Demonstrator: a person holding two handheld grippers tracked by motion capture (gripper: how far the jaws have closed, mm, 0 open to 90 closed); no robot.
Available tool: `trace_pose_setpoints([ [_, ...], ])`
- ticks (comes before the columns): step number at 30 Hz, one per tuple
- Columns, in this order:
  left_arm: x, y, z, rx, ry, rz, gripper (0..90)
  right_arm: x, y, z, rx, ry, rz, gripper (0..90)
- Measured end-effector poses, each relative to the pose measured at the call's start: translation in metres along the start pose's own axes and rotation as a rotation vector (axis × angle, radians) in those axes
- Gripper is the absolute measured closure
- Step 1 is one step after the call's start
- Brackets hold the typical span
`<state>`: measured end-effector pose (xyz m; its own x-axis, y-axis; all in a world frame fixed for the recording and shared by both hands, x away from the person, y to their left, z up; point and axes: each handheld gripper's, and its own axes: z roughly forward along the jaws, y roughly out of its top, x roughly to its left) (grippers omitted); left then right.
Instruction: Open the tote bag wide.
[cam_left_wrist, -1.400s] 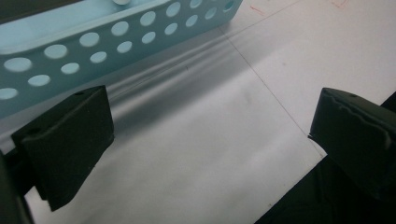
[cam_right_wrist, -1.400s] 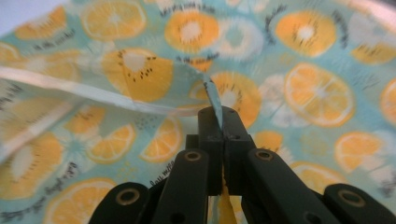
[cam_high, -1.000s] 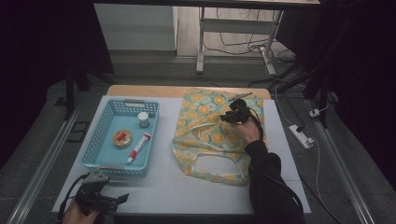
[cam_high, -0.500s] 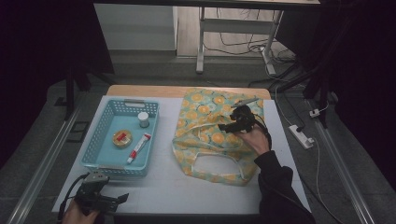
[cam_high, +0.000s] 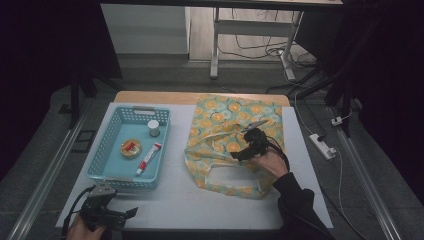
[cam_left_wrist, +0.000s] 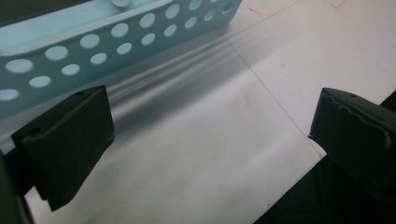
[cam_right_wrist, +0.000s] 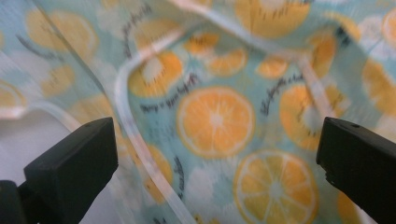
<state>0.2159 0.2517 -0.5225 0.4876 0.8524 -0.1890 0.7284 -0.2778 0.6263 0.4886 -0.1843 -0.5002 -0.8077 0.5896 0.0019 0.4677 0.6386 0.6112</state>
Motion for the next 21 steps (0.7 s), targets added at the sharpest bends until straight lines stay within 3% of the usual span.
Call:
trace_pose_setpoints([
  [4,0.0,0.0,0.0,0.0,0.0,0.001,0.0,0.0,-0.006,0.005,0.007,-0.033,-0.011,0.0],
  [9,0.0,0.0,0.0,0.001,0.001,0.001,0.0,0.002,-0.014,0.015,0.041,-0.039,-0.051,0.0],
  [15,0.0,0.0,0.0,0.002,0.001,0.0,0.0,0.006,-0.019,0.018,0.036,-0.01,-0.061,0.0],
  [20,-0.001,0.0,0.0,0.004,0.001,0.002,0.0,0.007,-0.019,0.013,0.033,0.011,-0.089,15.4],
  [21,-0.001,0.0,0.0,0.004,0.001,0.002,0.0,0.009,-0.019,0.01,0.033,0.026,-0.106,28.2],
])
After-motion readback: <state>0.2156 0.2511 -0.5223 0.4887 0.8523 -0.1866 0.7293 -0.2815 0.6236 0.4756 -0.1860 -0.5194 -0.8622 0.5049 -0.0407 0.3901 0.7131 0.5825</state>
